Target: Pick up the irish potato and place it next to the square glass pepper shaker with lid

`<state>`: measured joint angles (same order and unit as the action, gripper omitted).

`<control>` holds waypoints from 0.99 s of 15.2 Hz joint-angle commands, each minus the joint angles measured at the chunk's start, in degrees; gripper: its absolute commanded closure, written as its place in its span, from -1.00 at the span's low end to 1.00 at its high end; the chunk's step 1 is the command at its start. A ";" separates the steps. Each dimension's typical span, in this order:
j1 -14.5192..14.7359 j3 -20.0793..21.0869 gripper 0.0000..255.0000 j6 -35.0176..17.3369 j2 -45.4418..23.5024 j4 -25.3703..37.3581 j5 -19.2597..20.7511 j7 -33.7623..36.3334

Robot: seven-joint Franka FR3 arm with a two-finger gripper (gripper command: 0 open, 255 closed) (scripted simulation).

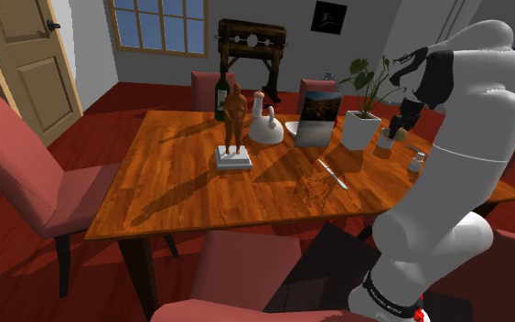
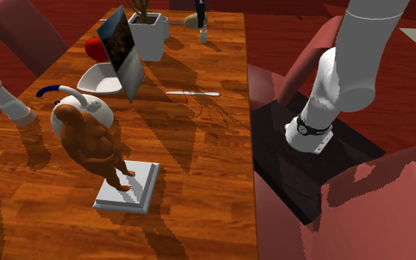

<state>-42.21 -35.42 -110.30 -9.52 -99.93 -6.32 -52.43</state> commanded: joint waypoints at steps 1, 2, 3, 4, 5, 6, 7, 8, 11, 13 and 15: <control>-2.22 -0.91 1.00 0.43 -2.18 2.04 -1.63 -3.48; -3.41 -1.27 1.00 0.90 -3.45 3.45 -2.53 -5.10; -4.62 -1.61 1.00 1.41 -4.78 4.95 -3.47 -6.70; -5.93 -1.87 1.00 1.98 -6.16 6.54 -4.42 -8.26; -7.34 -2.04 1.00 2.59 -7.58 8.23 -5.37 -9.78; -8.53 -2.15 1.00 3.13 -8.80 9.71 -6.17 -11.01; -8.53 -2.06 1.00 2.40 -8.87 9.03 -6.24 -11.08; -8.51 -1.99 1.00 1.67 -8.96 8.38 -6.32 -11.16; -8.45 -1.82 1.00 -0.47 -9.33 6.52 -6.67 -11.44; -8.44 -1.69 1.00 -1.87 -9.65 5.36 -6.95 -11.65; -8.45 -1.55 1.00 -3.25 -10.02 4.27 -7.27 -11.88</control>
<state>-50.74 -36.97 -112.72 -19.65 -94.77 -13.58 -64.19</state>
